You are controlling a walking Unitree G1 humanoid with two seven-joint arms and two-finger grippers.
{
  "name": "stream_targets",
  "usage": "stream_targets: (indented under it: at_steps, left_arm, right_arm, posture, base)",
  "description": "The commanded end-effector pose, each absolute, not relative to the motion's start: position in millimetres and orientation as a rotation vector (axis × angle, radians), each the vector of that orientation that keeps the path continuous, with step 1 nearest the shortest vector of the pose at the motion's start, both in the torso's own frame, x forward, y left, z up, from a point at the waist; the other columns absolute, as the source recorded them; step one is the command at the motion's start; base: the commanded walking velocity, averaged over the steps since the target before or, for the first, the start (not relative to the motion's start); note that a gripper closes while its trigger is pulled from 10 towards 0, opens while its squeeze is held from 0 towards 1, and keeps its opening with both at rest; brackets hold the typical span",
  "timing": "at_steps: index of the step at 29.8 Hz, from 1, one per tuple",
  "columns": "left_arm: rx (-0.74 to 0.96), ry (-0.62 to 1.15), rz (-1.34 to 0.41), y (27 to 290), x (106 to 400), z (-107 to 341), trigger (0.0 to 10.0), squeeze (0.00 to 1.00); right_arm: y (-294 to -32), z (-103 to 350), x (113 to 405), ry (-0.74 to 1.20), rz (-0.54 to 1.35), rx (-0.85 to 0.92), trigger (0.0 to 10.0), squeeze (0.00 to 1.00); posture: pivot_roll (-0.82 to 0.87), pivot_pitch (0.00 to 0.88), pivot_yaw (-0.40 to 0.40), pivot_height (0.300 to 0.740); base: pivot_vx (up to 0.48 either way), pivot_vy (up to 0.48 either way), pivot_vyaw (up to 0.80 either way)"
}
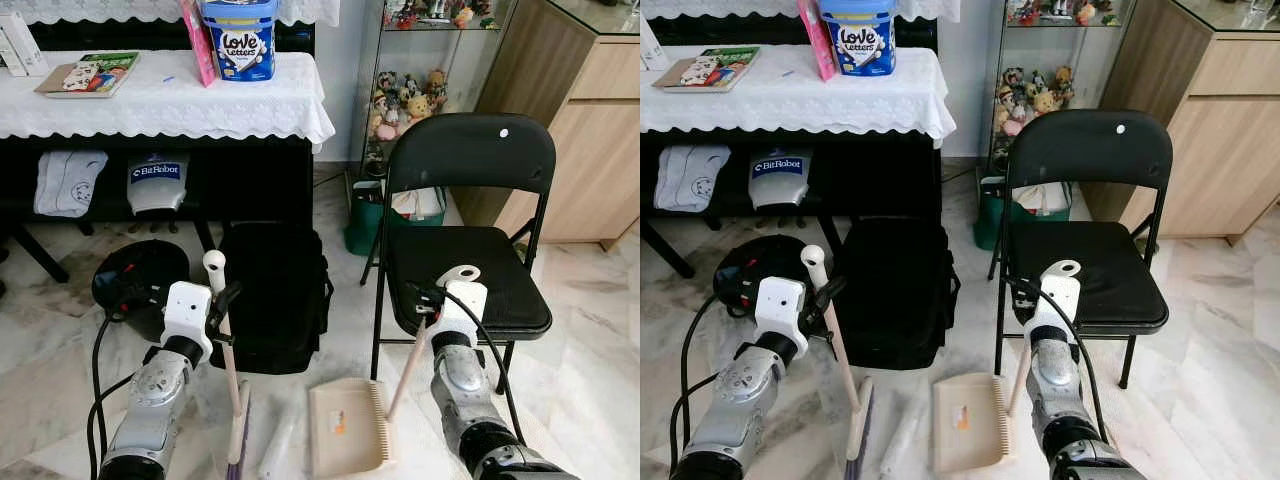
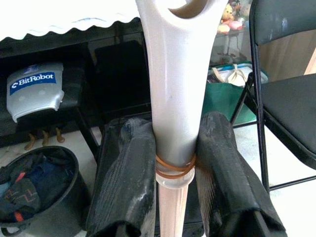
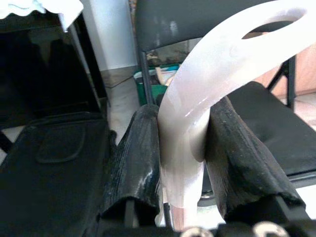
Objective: Sweep floor
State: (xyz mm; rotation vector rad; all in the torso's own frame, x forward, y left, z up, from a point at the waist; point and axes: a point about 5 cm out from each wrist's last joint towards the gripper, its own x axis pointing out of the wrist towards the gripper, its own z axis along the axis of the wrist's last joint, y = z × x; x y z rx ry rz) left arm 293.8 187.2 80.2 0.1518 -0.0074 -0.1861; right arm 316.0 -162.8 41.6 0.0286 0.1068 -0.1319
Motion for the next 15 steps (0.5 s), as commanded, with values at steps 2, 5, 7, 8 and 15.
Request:
stream_targets:
  at_steps: [2,5,7,8,15]
  left_arm:
    - [0.158,0.004,-0.176,190.2,292.2,77.5,10.0,0.0]
    - [0.161,0.012,-0.177,190.6,291.6,76.0,10.0,0.0]
    - [0.162,0.017,-0.178,191.0,291.2,75.1,10.0,0.0]
    - [0.165,0.023,-0.177,192.1,290.5,74.0,10.0,0.0]
    - [0.174,0.024,-0.157,196.0,289.3,72.9,10.0,0.0]
  right_arm:
    - [-161.3,42.7,315.4,0.088,-0.129,0.035,10.0,0.0]
    - [-160.4,40.3,314.2,0.101,-0.124,0.029,10.0,0.0]
    - [-160.3,39.7,313.9,0.104,-0.123,0.027,10.0,0.0]
    - [-160.2,39.3,313.6,0.106,-0.121,0.024,10.0,0.0]
    - [-161.1,38.0,313.5,0.118,-0.121,0.002,10.0,0.0]
  posture:
    - [0.05,0.04,0.001,0.74]
    - [0.05,0.039,0.0,0.74]
    - [0.05,0.038,-0.002,0.74]
    - [0.05,0.038,-0.003,0.74]
    - [0.05,0.035,-0.008,0.74]
  base:
    - [0.0,0.0,0.0]
    - [0.0,0.0,0.0]
    - [0.0,0.0,0.0]
    - [0.0,0.0,0.0]
    - [0.0,0.0,0.0]
